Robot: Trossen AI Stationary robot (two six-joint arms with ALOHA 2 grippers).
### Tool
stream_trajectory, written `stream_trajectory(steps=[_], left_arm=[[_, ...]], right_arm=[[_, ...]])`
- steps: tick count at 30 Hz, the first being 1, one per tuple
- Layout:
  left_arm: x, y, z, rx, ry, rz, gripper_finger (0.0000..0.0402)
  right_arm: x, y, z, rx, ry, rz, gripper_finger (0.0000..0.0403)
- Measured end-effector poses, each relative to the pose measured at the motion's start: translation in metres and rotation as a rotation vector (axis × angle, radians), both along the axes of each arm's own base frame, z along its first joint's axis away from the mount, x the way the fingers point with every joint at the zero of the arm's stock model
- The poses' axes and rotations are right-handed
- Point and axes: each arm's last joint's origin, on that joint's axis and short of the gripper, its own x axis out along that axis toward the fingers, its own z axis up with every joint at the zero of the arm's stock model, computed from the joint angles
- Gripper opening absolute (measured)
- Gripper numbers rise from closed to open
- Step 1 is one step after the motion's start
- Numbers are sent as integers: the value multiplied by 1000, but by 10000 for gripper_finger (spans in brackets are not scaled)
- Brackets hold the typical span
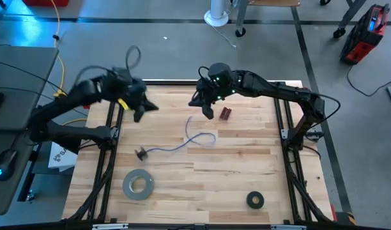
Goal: Coil cords
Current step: Coil the blue wire onto the spool
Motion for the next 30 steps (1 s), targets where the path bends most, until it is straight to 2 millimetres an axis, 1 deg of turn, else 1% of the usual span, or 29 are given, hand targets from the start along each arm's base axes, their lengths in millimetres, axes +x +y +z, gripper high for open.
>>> stream_trajectory(steps=[3,5,7,8,12,15,17,20,22,24,27,30], left_arm=[[-3,-7,-46,-121,64,39,0],[-9,-13,-66,-194,88,42,0],[-15,-19,-84,-239,141,34,2],[-18,-22,-90,-247,163,25,5],[-28,-32,-93,-235,203,-36,35],[-32,-37,-96,-299,255,-16,77],[-34,-41,-98,-362,304,17,112],[-40,-48,-105,-438,422,130,163],[-46,-51,-110,-478,511,261,192],[-49,-54,-112,-510,546,394,214],[-48,-62,-113,-567,544,550,228],[-44,-73,-114,-604,542,635,227]], right_arm=[[-5,-2,-6,0,77,-15,6],[-8,-2,-10,1,124,-12,23],[-11,-3,-13,-1,166,-5,53],[-13,-3,-15,-1,188,-11,71],[-16,-2,-18,17,238,-30,150],[-19,-3,-21,34,290,-92,199],[-21,-2,-25,21,339,-125,220],[-28,1,-32,26,460,-215,232],[-29,2,-36,38,507,-258,232],[-30,2,-39,45,542,-296,230],[-29,0,-41,64,547,-354,227],[-27,-1,-45,99,565,-410,227]])
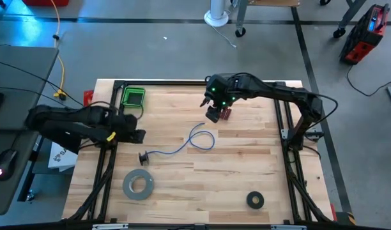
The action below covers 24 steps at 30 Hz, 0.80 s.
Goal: Coil cords
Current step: Coil the blue wire onto the spool
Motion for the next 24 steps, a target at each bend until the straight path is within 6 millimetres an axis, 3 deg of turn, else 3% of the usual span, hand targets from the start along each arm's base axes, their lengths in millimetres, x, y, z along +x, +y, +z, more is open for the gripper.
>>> stream_trajectory(steps=[9,15,24], left_arm=[[14,-47,-16,-14,100,134,212],[20,-56,-25,21,129,291,211],[35,-77,-45,33,183,370,211]], right_arm=[[2,-2,-9,9,51,-72,226],[4,-2,-9,-8,39,-44,226],[4,-2,-9,-11,39,-24,226]])
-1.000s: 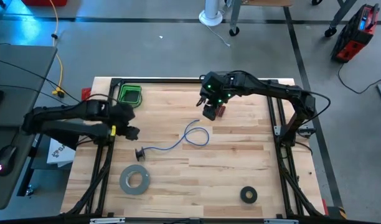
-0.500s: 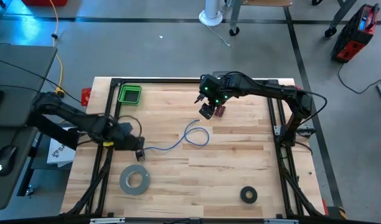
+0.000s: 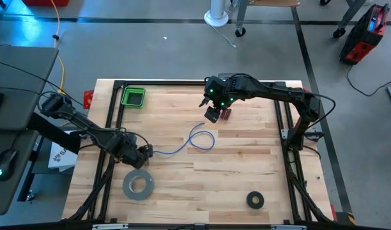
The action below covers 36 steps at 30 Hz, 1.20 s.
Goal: Coil cords
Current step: Coil the blue wire onto the spool
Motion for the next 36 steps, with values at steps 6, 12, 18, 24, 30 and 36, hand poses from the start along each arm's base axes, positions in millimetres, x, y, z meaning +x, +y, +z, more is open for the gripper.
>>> stream_trajectory(steps=[6,12,18,24,30,36], left_arm=[[1,3,-1,40,7,18,211],[-1,4,-8,75,92,18,183],[10,-4,-18,50,93,4,128],[12,-4,-23,90,118,8,98],[7,1,-16,109,95,4,52],[5,7,-3,198,-42,-24,6]], right_arm=[[1,0,1,-3,-14,1,226],[1,0,1,-1,-13,0,226],[1,0,1,6,-15,-17,226],[1,0,1,10,-16,-24,226],[1,0,1,37,-23,-29,226],[2,1,1,41,-26,3,226]])
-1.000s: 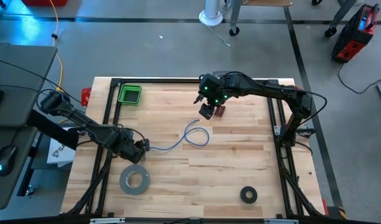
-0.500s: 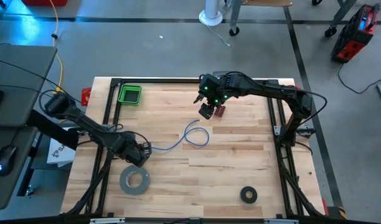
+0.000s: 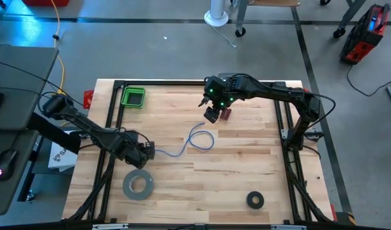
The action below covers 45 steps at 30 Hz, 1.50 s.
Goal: Coil cords
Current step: Coil the blue wire onto the spool
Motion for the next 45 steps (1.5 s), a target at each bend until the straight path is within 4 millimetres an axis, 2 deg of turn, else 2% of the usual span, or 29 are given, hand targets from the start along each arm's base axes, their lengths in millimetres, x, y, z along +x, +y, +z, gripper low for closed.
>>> stream_trajectory(steps=[4,7,12,16,21,25,28,32,35,45], left_arm=[[-1,13,20,145,-164,-119,3],[-4,23,41,259,-288,-283,2],[-16,42,82,453,-505,-506,1],[-25,58,120,698,-657,-696,1],[-28,77,163,960,-532,-864,1],[-12,90,191,1085,-386,-961,1],[3,98,210,1133,-366,-1047,1],[22,105,236,1202,-378,-1137,0],[35,110,248,1227,-381,-1200,0],[52,121,253,1211,-351,-1233,0]], right_arm=[[0,1,1,8,-12,74,226],[-5,3,10,-21,-45,134,226],[-19,7,43,-119,-190,210,226],[-28,13,77,-117,-426,298,226],[-20,29,103,-43,-713,438,220],[-1,43,113,-107,-891,507,195],[8,51,117,-213,-957,515,175],[11,53,116,-309,-944,501,156],[13,51,116,-344,-942,461,150],[13,58,120,-361,-968,470,149]])
